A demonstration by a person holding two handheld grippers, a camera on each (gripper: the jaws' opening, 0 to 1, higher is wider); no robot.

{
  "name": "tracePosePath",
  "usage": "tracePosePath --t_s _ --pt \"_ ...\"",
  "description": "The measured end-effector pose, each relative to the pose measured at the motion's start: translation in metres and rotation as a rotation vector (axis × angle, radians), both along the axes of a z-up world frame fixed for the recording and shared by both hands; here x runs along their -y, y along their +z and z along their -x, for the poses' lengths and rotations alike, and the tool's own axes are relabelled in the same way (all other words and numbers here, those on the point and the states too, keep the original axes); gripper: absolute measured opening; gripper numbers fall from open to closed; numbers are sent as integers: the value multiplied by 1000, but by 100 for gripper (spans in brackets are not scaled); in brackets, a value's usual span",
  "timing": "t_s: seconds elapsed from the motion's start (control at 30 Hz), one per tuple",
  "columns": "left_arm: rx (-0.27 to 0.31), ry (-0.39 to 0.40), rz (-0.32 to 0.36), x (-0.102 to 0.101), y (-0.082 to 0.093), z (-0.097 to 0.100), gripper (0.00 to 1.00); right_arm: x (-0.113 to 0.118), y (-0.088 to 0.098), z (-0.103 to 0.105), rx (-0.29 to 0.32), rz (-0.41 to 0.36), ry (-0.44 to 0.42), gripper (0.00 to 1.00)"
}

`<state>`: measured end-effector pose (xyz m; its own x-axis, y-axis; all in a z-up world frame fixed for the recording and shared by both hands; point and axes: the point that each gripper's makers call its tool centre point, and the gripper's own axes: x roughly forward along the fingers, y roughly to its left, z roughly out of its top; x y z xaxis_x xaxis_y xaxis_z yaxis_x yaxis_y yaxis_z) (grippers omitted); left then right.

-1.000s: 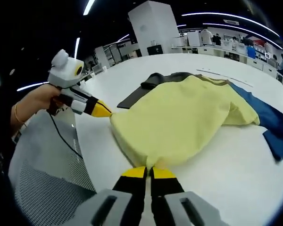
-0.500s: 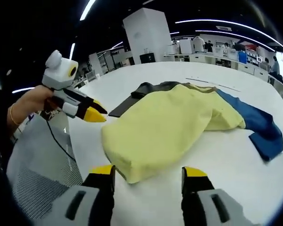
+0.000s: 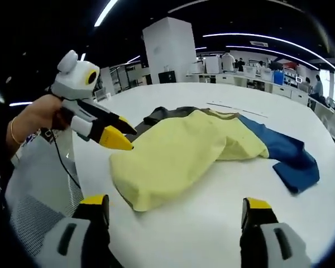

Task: Fold the garment on the visible template until the final outline fits inside the template.

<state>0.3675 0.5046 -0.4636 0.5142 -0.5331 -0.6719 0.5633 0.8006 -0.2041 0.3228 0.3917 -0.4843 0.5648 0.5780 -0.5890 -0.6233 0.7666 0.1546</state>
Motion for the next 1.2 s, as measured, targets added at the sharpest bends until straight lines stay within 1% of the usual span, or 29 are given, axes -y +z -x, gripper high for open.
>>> tracePosePath --t_s 0.1,0.2,0.23,0.3,0.4,0.5,0.57,0.7,0.73,0.77,0.8,0.9,0.93,1.07,1.2 --pt "-2 -27 -11 14 -1 -1 39 8 2 0 5 -7 -12 99" --pt "10 -62 -7 35 1 -1 40 16 4 0 13 -17 -23 99" --pt "12 -66 -8 38 1 -1 40 17 4 0 13 -17 -22 99" --pt "6 -95 -18 53 -3 2 39 24 5 0 16 -20 -29 99" --pt "-4 -126 -24 68 -7 6 40 32 8 -1 22 -27 -34 99" --pt "12 -157 -49 81 -11 10 39 37 8 -1 18 -33 -40 99" --pt "28 -161 -78 84 -14 8 39 39 5 0 4 -35 -40 99" --pt "36 -162 -130 88 -23 5 39 44 1 4 -8 -31 -51 99" --pt "40 -141 -173 84 -27 3 39 45 0 4 -10 -30 -53 99" --pt "47 -133 -195 82 -29 2 39 47 -1 5 -12 -27 -58 99" --pt "40 -124 -207 83 -33 2 39 48 -1 5 -12 -26 -59 99" --pt "32 -103 -208 87 -40 1 39 52 -4 5 -15 -21 -70 98" --pt "28 -99 -210 87 -42 1 37 53 -5 5 -18 -22 -74 98" --pt "25 -83 -257 83 -53 -1 32 58 -5 3 -16 -26 -93 97" --pt "17 -69 -265 78 -60 -4 23 61 -7 1 -19 -28 -105 96"
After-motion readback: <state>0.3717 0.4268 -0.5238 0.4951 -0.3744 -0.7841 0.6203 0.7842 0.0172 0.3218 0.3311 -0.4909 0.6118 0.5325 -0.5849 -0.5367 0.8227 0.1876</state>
